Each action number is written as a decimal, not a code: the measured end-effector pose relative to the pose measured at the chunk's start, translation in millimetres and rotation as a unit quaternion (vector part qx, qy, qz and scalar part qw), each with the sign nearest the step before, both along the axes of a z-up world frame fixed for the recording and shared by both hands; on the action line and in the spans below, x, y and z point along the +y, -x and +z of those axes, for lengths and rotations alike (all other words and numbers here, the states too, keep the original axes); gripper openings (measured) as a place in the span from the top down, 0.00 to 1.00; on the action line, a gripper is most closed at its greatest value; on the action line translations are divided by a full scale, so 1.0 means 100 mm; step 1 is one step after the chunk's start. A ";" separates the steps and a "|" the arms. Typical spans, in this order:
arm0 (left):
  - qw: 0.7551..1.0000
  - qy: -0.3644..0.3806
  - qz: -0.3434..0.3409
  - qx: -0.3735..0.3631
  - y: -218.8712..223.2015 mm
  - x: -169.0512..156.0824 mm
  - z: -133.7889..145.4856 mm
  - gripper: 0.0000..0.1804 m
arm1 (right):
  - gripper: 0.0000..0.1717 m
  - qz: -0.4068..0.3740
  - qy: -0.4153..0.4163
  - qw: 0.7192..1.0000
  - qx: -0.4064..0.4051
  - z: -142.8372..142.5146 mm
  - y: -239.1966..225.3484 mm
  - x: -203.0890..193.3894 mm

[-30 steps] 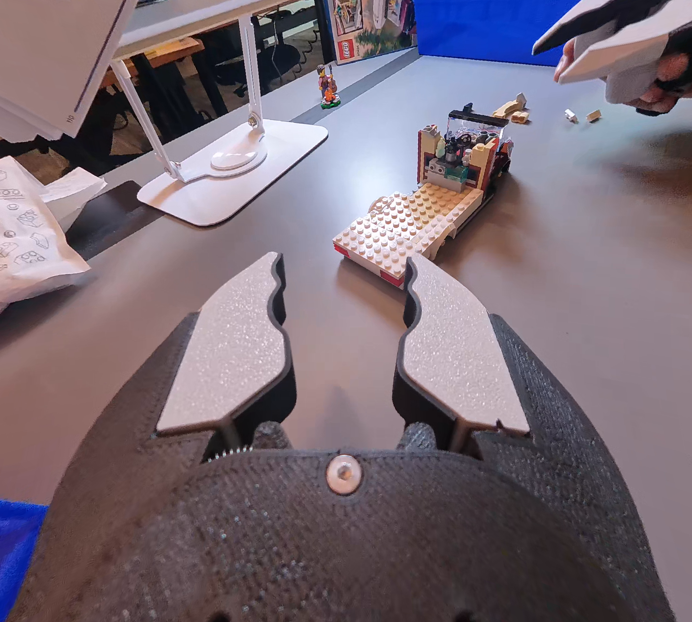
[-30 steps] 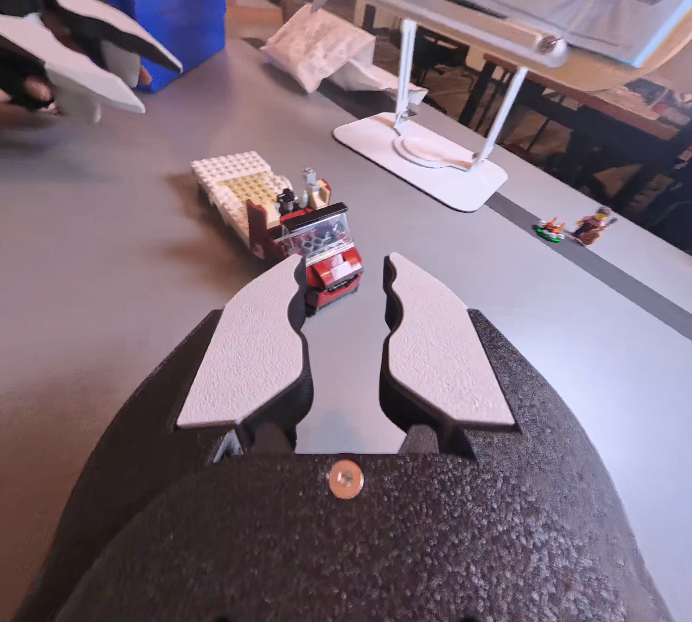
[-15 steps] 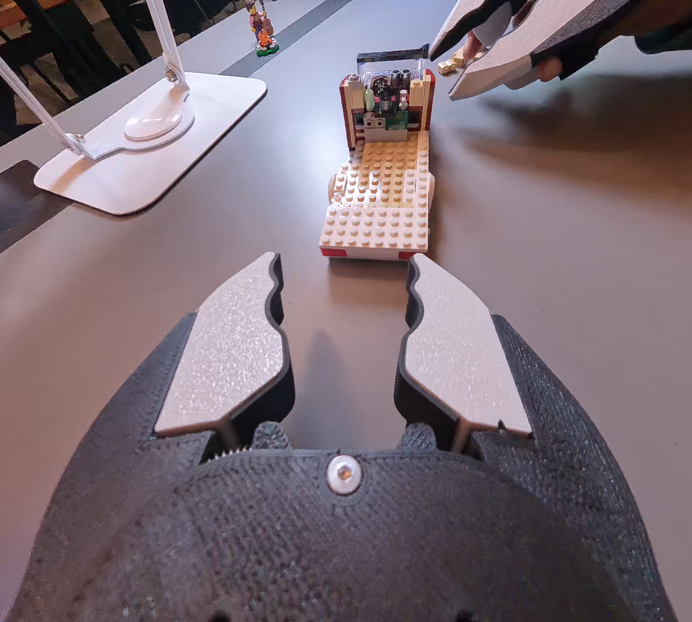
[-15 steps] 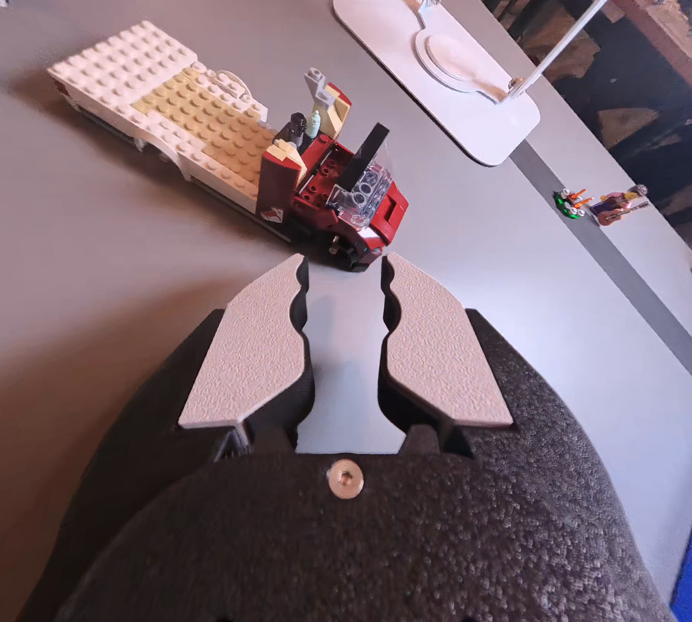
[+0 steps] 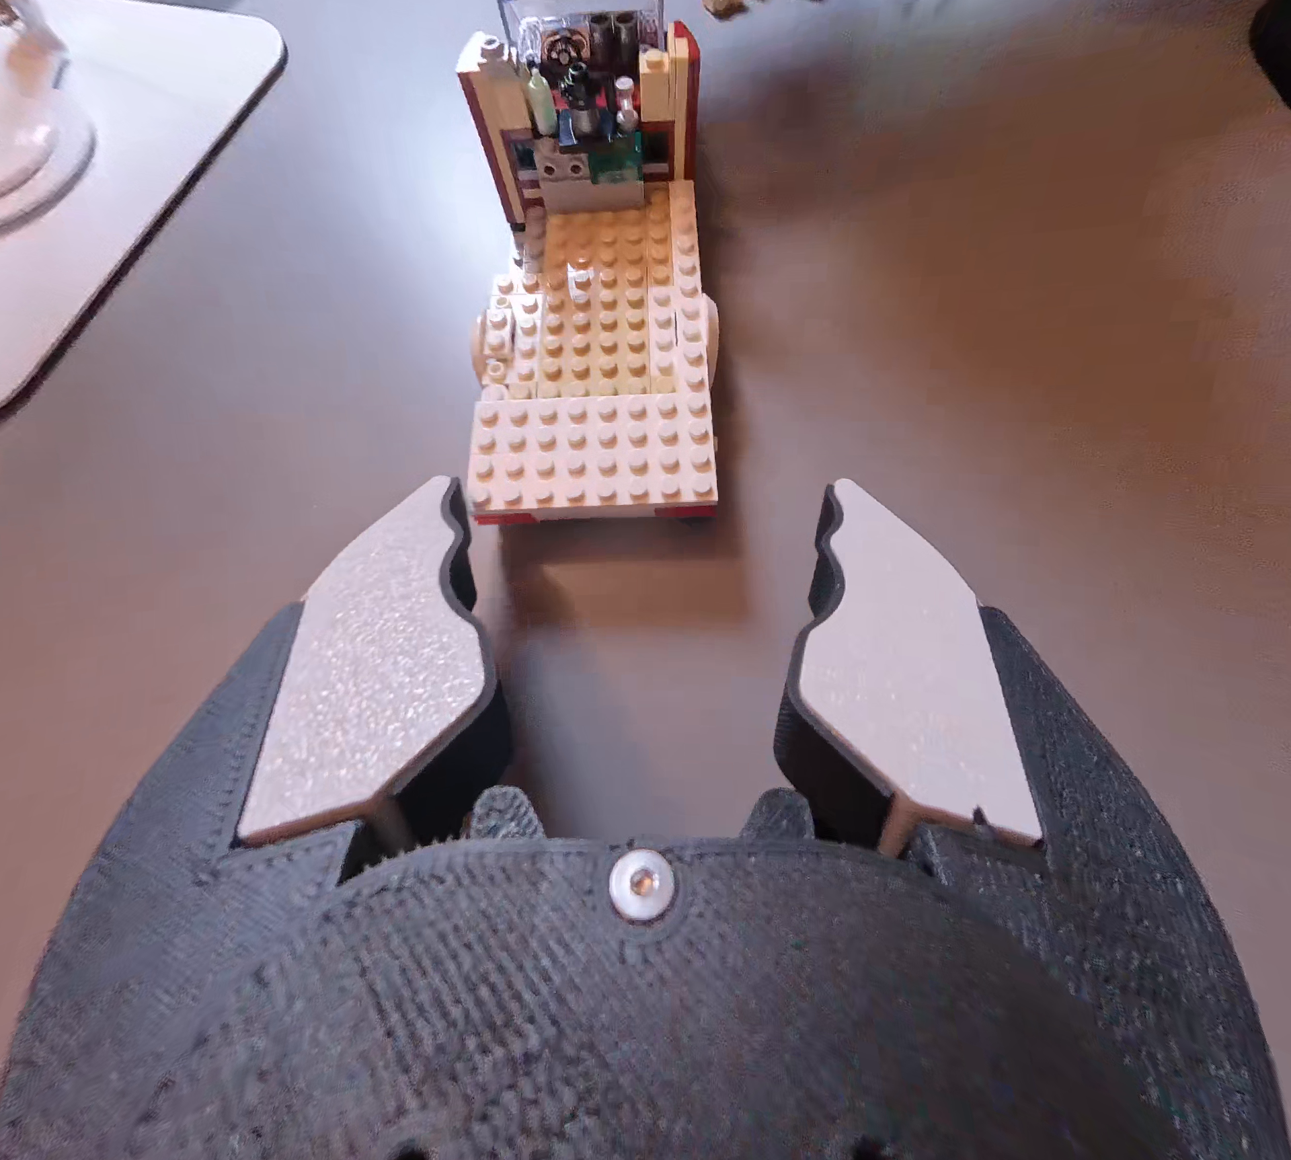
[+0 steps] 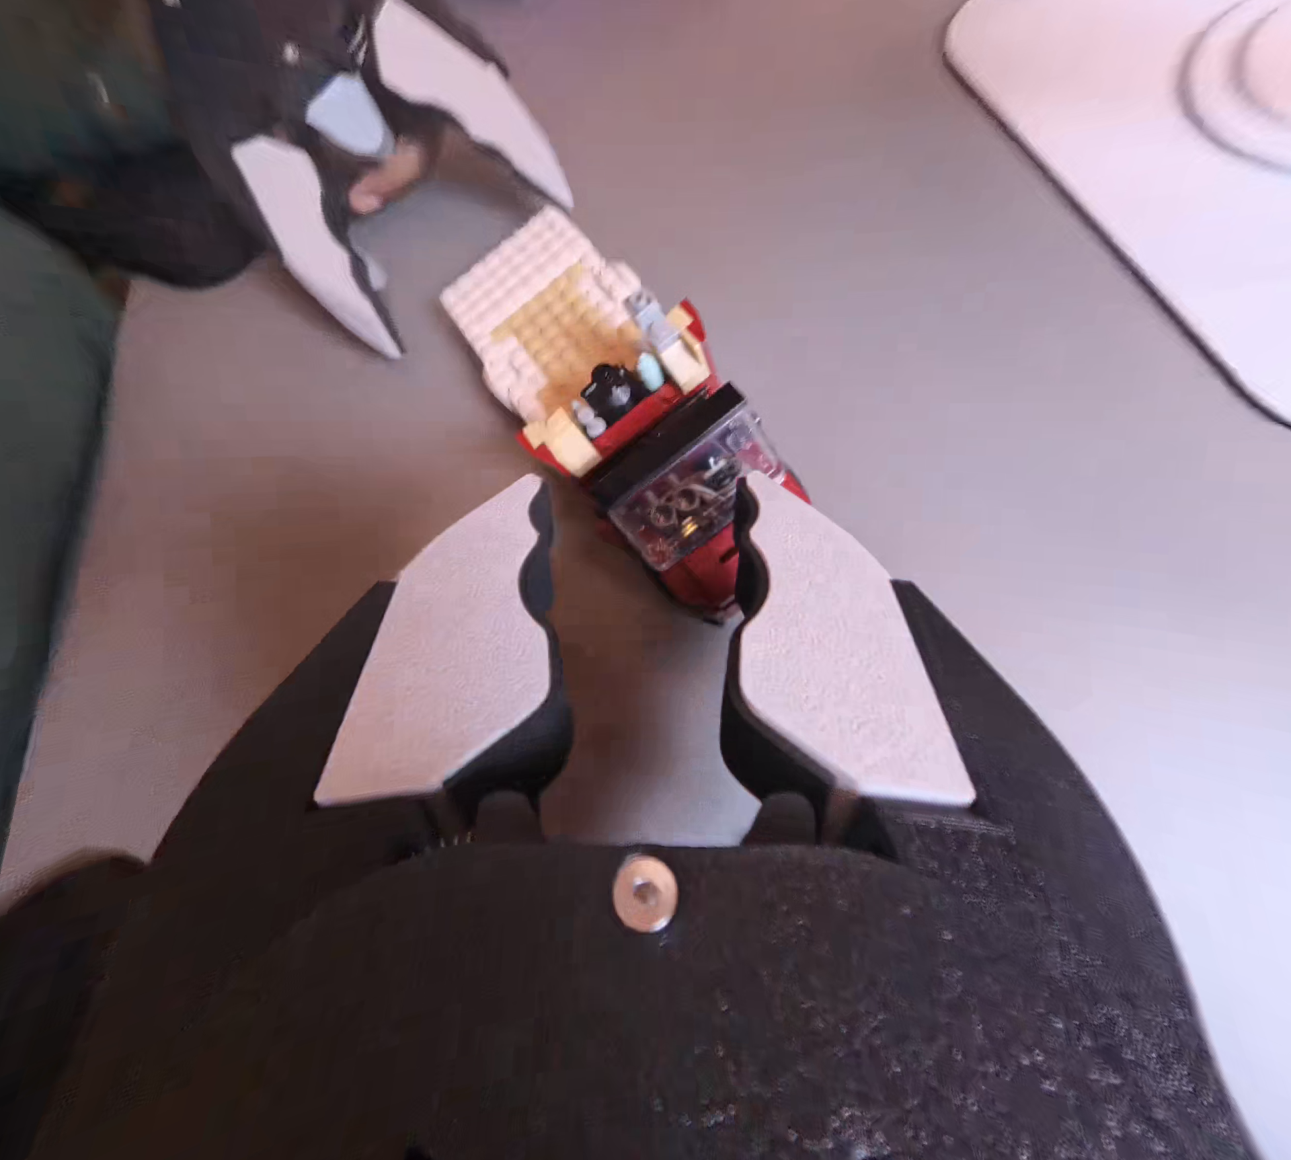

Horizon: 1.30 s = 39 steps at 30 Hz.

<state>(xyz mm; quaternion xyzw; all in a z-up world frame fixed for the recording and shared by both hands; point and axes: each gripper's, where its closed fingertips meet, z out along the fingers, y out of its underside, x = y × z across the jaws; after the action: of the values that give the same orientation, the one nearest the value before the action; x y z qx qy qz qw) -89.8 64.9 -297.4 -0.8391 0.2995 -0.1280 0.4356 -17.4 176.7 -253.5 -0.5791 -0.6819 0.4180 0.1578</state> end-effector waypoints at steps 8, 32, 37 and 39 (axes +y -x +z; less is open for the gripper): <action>0.994 0.057 -0.085 0.042 0.08 -0.04 -0.15 0.57 | 0.74 0.041 -0.150 0.987 -0.033 -0.18 -0.05 -0.21; 0.920 -0.108 0.236 -0.295 1.15 1.38 1.18 0.62 | 0.94 -0.508 -0.178 0.818 0.202 1.26 0.51 2.06; 0.901 -0.150 0.263 -0.310 1.41 1.51 1.23 0.62 | 0.77 -0.529 -0.109 0.827 0.156 1.11 0.23 2.06; 0.897 -0.165 0.270 -0.309 1.49 1.51 1.28 0.63 | 0.77 -0.534 -0.193 0.799 0.200 1.41 0.16 1.96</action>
<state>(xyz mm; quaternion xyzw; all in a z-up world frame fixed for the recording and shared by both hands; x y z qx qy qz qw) -239.1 216.2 -169.3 -0.7220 -0.0711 -0.2071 0.6564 -33.1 373.2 -112.6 -0.7122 -0.2846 0.2341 0.5975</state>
